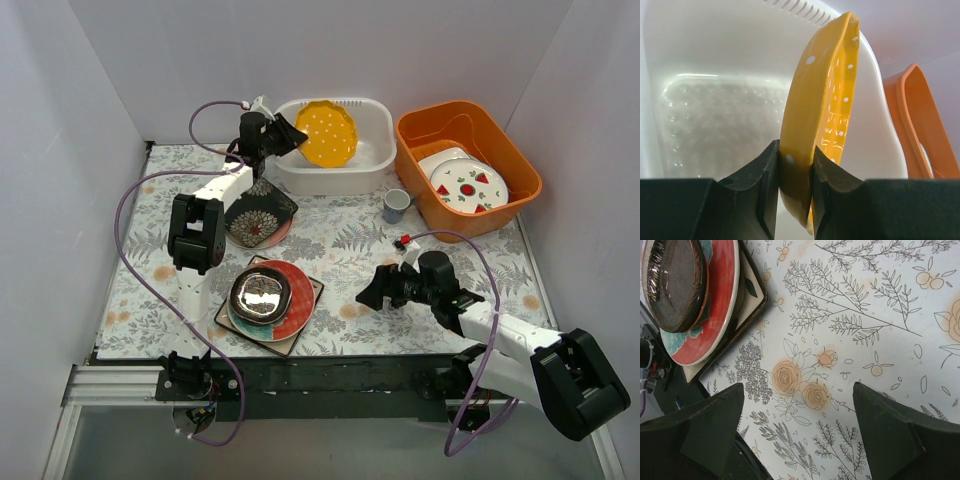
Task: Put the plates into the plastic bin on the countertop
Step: Place the plate in the plastic bin.
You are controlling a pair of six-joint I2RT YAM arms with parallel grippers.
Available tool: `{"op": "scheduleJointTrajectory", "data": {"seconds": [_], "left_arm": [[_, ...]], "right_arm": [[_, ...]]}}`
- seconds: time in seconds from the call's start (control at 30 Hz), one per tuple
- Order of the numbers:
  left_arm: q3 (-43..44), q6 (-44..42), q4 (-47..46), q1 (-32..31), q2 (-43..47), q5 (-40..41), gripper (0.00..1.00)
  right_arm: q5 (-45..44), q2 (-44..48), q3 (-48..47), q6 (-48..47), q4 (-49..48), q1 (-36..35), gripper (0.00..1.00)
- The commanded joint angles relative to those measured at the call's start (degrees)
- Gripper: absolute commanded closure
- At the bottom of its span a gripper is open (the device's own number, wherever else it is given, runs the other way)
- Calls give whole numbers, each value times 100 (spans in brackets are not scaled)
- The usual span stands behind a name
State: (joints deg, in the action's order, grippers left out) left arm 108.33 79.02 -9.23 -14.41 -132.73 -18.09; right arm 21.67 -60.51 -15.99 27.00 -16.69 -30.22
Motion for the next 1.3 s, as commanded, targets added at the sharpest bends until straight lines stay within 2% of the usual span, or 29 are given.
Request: {"op": "scheduleJointTrajectory", "data": {"seconds": [0.0,0.4,1.03,1.27], "left_arm": [[776,-501,-457,-79,485,60,100],[1884,-1468,360,-545,-174,183,100],[1990,-1952,844,-598,-588,578,100],[2007,-2066,1073,-598,-667,552,85]], "right_arm": [[153,-189,-106,-11,-379,25,5],[215,-303,-54,15,-493,25,4],[276,-523,-45,15,-625,25,4],[320,-629,-80,15,-695,25,4]]}}
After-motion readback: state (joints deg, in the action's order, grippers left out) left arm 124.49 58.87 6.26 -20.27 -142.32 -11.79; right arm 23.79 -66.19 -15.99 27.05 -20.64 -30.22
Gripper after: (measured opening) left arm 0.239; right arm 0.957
